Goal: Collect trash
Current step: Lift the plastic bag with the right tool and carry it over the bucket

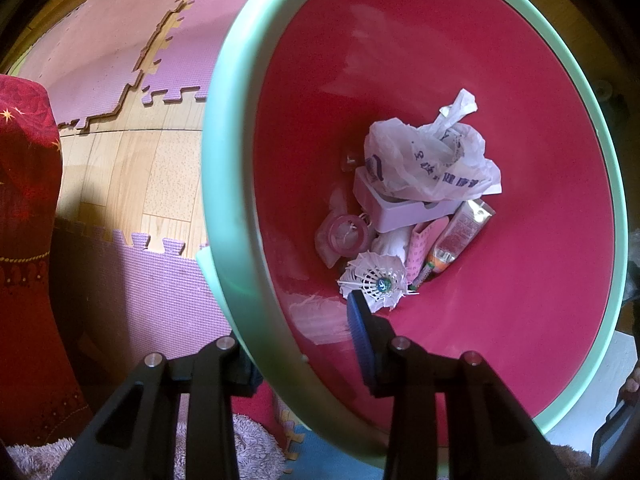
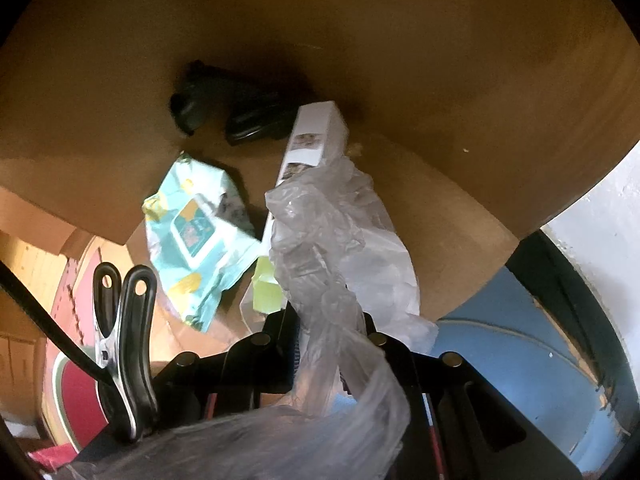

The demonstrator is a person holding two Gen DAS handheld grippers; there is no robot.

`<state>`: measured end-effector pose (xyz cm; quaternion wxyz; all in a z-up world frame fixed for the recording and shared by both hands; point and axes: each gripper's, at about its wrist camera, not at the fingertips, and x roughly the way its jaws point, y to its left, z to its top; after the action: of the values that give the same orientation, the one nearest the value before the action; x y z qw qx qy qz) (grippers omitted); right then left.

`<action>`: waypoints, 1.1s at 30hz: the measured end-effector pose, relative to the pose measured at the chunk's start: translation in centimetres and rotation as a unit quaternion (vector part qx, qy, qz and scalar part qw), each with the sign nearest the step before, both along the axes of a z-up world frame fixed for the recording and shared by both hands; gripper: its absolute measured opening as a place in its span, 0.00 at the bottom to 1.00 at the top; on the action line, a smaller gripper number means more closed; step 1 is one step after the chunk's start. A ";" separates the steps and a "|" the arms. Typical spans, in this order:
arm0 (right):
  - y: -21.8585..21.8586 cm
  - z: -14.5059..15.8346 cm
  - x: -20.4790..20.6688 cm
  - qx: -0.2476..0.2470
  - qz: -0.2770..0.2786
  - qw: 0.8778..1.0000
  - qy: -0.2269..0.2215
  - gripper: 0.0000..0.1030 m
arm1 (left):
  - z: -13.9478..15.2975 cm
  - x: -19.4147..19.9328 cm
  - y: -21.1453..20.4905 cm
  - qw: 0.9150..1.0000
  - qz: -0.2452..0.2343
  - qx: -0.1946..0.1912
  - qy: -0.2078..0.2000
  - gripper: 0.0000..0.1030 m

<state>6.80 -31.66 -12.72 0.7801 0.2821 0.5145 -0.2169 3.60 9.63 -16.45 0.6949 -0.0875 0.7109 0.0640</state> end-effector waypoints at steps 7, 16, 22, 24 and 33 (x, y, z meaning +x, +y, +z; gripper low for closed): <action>2.3 1.3 -0.1 -0.020 0.030 0.999 -0.001 0.15 | 0.0 0.0 0.0 1.000 0.000 0.000 0.000 0.37; 6.0 3.2 0.6 -0.052 0.097 0.994 -0.005 0.15 | 0.0 0.0 0.0 1.000 0.000 0.000 0.000 0.37; 8.3 5.8 0.9 -0.079 0.150 0.985 -0.038 0.15 | 0.0 0.0 0.0 1.000 0.000 0.000 0.000 0.37; 8.9 6.5 0.9 -0.080 0.161 0.983 -0.047 0.15 | 0.0 0.0 0.0 1.000 0.000 0.000 0.000 0.37; 11.9 8.9 -0.2 -0.082 0.215 0.970 -0.082 0.15 | 0.0 0.0 0.0 1.000 0.000 0.000 0.000 0.37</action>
<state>6.63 -19.74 -3.78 0.8683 0.1169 0.4782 -0.0614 3.59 9.64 -16.47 0.6949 -0.0875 0.7109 0.0641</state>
